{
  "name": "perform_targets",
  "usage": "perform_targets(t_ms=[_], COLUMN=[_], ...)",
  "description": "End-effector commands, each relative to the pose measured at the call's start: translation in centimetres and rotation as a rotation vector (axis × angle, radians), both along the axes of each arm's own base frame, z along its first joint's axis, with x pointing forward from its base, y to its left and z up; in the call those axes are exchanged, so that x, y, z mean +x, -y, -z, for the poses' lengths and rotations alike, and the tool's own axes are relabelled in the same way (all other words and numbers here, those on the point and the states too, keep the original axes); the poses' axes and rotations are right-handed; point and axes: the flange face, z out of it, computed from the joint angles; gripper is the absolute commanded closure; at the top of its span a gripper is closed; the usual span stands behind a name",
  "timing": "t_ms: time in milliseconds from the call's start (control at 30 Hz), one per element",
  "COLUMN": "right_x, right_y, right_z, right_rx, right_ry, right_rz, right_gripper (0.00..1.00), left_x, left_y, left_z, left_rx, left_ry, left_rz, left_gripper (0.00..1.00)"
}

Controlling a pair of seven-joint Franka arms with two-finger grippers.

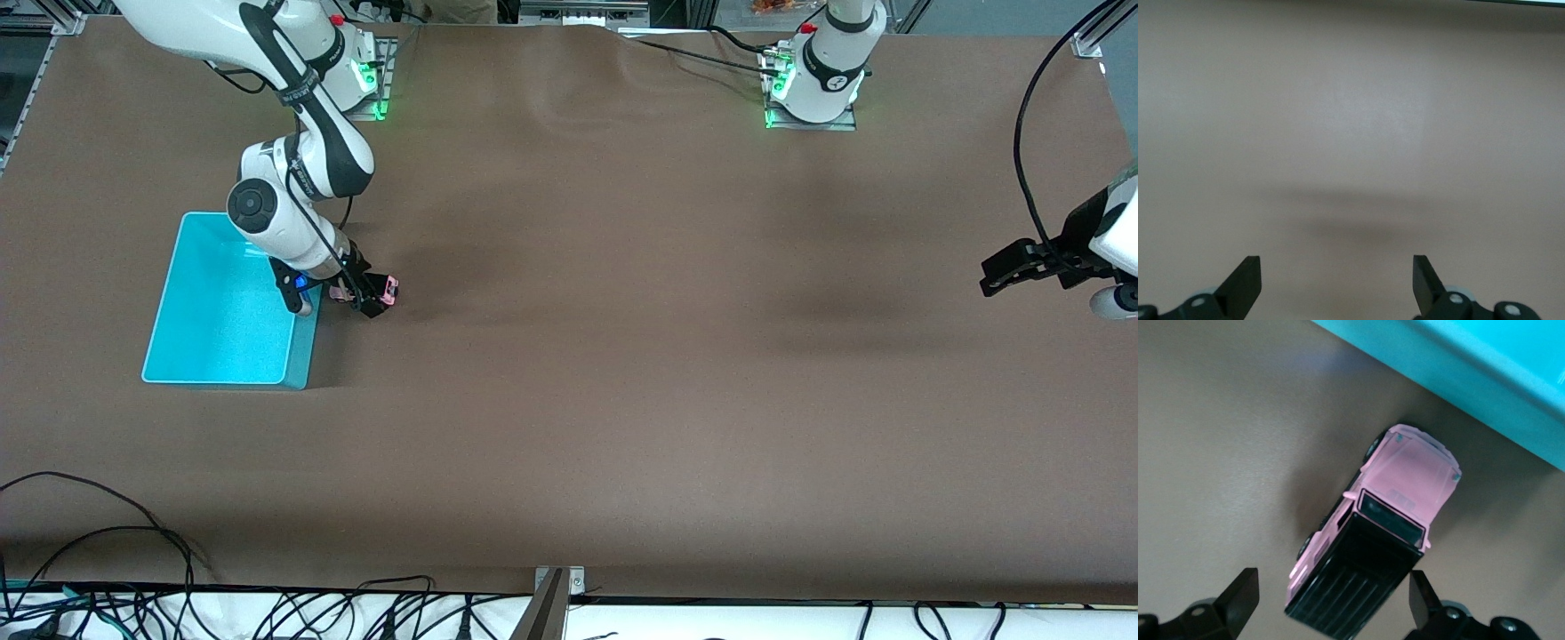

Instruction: Wind and store pink jeep toy

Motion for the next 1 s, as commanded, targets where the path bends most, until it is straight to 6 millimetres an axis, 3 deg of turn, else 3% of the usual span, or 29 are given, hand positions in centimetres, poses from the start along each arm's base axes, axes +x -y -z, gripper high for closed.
perform_targets(t_ms=[0,633,733,800,967], right_x=[0.1,0.4,0.4,0.5,1.2], right_y=[-0.1,1.3,1.3,1.3,1.6], right_z=[0.2,2.9,2.8,2.5,1.7], right_rx=[-0.006,-0.003,-0.003,-0.002,-0.003], right_ry=[0.014,0.036,0.039,0.043,0.064], right_rz=[0.006,0.028,0.03,0.032,0.04], right_gripper=[0.0,0.0,0.02,0.1,0.04], left_x=[-0.6,-0.6,-0.6,-0.6,-0.6], left_y=[0.1,0.1,0.1,0.1,0.1], left_z=[-0.2,-0.1,-0.1,-0.1,-0.1], left_rx=[0.022,0.023,0.022,0.023,0.023], left_ry=[-0.001,-0.003,-0.003,-0.003,-0.003], left_rz=[0.007,0.007,0.007,0.007,0.007], left_gripper=[0.0,0.0,0.0,0.0,0.0])
